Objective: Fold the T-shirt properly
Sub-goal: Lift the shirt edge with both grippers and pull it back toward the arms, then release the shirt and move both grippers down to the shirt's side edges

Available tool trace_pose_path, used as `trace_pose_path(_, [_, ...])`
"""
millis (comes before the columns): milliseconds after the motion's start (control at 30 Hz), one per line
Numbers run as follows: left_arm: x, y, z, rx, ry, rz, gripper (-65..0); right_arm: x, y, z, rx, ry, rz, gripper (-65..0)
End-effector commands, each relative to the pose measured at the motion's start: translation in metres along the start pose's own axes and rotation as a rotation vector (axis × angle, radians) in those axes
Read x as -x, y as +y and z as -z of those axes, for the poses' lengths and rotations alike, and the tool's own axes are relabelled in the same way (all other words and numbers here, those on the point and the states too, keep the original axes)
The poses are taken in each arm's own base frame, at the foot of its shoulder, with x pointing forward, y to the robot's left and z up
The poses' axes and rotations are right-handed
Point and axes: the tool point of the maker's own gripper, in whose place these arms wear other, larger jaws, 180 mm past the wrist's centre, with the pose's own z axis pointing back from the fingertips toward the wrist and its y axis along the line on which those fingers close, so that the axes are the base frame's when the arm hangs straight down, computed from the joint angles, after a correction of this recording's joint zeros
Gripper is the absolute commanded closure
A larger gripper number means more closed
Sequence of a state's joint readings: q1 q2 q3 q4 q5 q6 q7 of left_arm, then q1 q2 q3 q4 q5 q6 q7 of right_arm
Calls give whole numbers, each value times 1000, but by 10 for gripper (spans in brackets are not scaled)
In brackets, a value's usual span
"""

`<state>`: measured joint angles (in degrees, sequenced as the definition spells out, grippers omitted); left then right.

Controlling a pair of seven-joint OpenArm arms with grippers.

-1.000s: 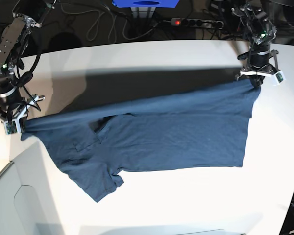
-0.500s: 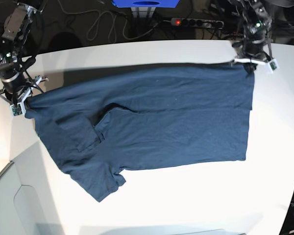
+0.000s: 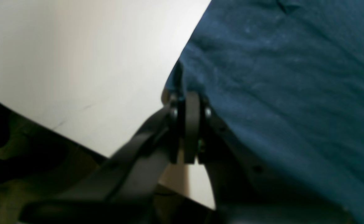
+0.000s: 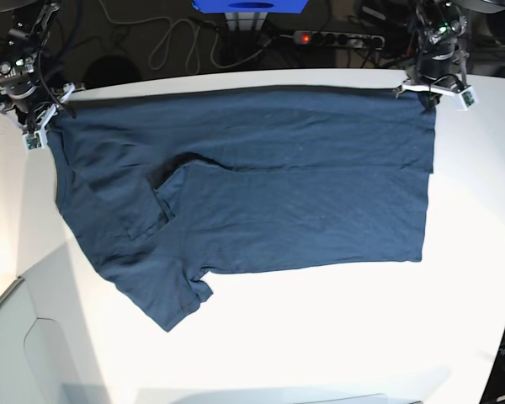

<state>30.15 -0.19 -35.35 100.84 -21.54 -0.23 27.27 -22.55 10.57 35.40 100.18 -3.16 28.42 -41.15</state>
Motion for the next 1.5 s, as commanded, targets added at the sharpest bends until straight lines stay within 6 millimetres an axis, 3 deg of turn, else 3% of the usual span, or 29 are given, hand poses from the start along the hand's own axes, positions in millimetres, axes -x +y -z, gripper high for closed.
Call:
trace_pose_path(0, [-10,3,-4,-5,-35,11,0,2,-4,-2,3,-2,-15,-1])
trace_pose_path(167, [-4,6,-7,-12,-17,16,0,15,-4,3,-7,32,4,-1])
trace_pose_path(433, [-10,5,-16,-10,-33,36,0,12,-6,2,-4,14,2,-1])
trace_pose_path(1067, [8,10,-27,-26,7,34,0,10,-7,2,-2,10,-2,-4])
trace_pose_path(1167, [9,10,-27,-26,11,30,0,10,-7,1,0,9,-4,-77])
trace_pose_path(1233, [9,10,-28,-28,11,29,-3,10,-7,1,0,9,-4,-172])
trace_pose_path(1367, [9,10,-28,-29,10,29,-172,8,-13,0,11,8,-18,-370])
trace_pose_path(1467, [9,10,-28,-27,8,30,-252,-5,-25,-12,58,-34,-22,-445])
